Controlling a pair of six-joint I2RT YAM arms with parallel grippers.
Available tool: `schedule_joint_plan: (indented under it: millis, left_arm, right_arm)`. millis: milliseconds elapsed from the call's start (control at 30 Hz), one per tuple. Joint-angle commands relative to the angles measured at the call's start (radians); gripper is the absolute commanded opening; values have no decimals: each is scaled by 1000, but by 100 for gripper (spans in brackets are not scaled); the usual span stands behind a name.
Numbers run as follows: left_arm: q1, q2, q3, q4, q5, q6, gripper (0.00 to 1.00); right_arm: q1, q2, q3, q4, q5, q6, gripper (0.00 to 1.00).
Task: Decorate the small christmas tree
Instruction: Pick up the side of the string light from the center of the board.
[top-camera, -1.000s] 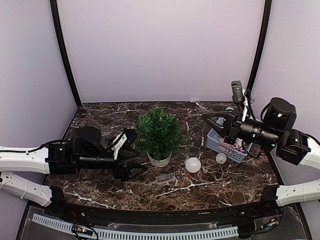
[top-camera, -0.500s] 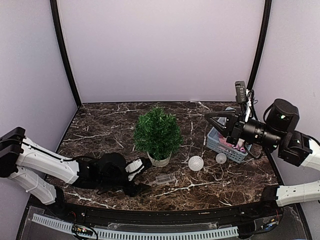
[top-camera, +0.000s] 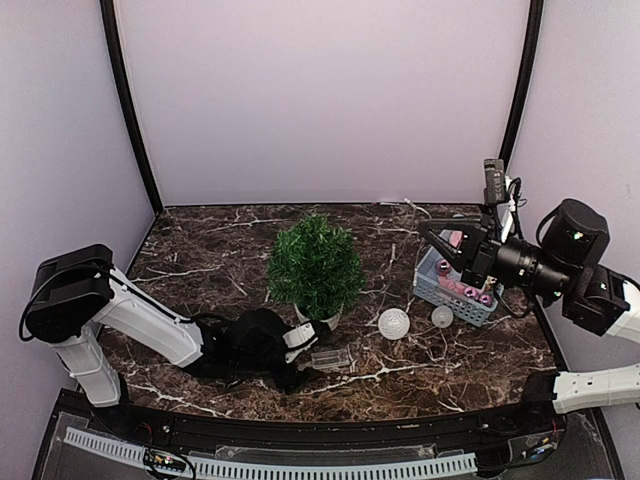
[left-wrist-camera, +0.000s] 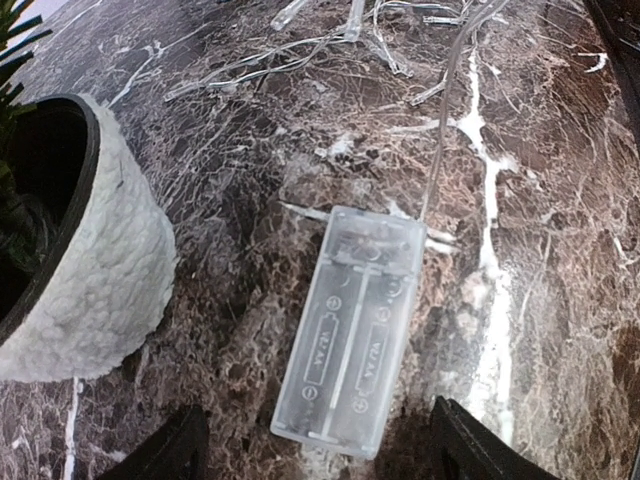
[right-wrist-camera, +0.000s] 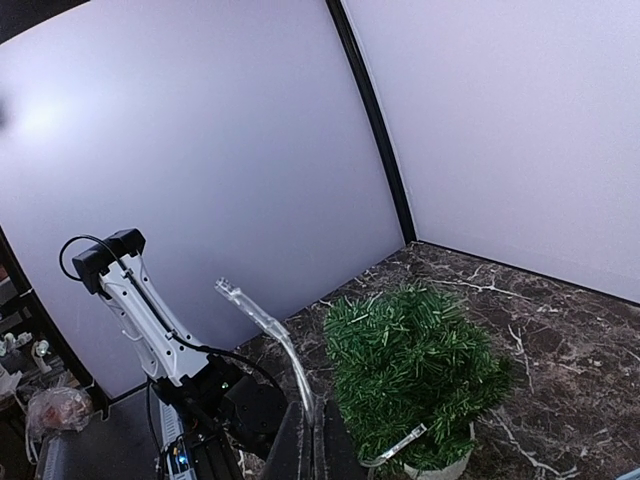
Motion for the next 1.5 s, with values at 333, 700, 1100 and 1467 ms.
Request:
schedule_joint_plan:
  millis: [333, 700, 1100, 1467]
  left_arm:
    - [21, 19, 5, 57, 80, 38, 49]
    - [21, 64, 34, 65, 74, 59, 54]
    - [21, 86, 59, 75, 93, 94, 70]
    - [-9, 86, 87, 61, 149, 120, 69]
  right_arm:
    - [5, -5, -10, 66, 27, -8, 0]
    - [4, -13, -15, 72, 21, -1, 0]
    - [4, -15, -23, 86, 15, 2, 0]
    - [3, -21, -37, 97, 8, 9, 0]
